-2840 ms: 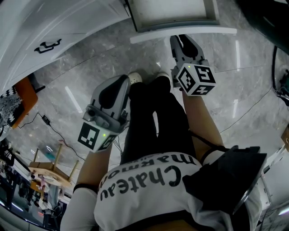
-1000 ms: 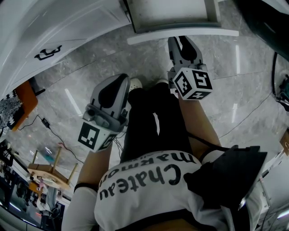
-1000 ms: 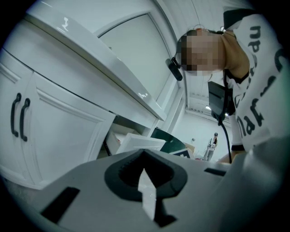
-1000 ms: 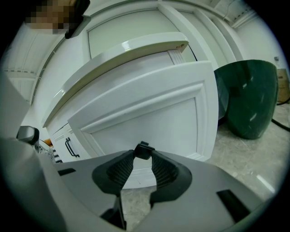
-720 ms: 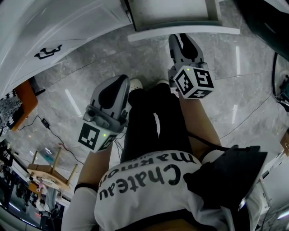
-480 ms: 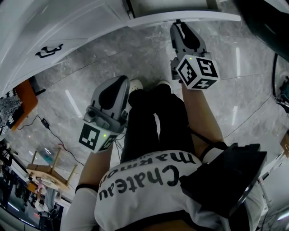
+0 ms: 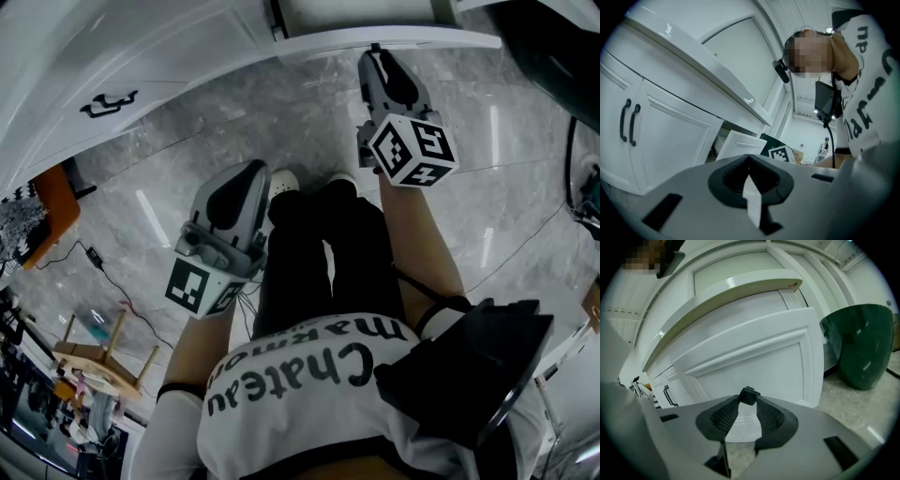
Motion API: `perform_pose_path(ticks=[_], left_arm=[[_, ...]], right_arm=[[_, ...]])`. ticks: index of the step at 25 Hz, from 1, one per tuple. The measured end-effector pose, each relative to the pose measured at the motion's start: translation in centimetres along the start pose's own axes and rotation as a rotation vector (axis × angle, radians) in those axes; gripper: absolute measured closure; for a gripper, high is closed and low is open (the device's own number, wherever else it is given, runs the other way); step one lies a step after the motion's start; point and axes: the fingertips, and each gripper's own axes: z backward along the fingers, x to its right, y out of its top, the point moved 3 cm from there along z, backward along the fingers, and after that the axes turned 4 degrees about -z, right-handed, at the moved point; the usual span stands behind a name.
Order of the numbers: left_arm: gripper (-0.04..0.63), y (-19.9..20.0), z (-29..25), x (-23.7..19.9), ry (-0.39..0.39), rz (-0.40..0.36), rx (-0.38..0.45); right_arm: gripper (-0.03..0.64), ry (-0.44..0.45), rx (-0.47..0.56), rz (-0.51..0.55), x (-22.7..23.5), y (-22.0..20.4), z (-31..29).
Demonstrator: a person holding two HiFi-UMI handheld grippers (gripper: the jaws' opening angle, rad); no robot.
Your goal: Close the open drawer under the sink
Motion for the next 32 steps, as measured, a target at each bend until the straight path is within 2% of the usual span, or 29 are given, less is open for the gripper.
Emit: perform_pose_path(ticks=[19,32], left_arm=[[0.586,-0.7,-0.1,-0.5,0.012,-0.026,0.036],[0.586,-0.1,-0.2,-1.9,0.039,-0.039,0.055]], right_arm=[[0.486,0.019,0.033,0.003,0.2,1.1,-1.5],[0.497,0.03,0.002,0.025,0.1,2.5,-4.3]])
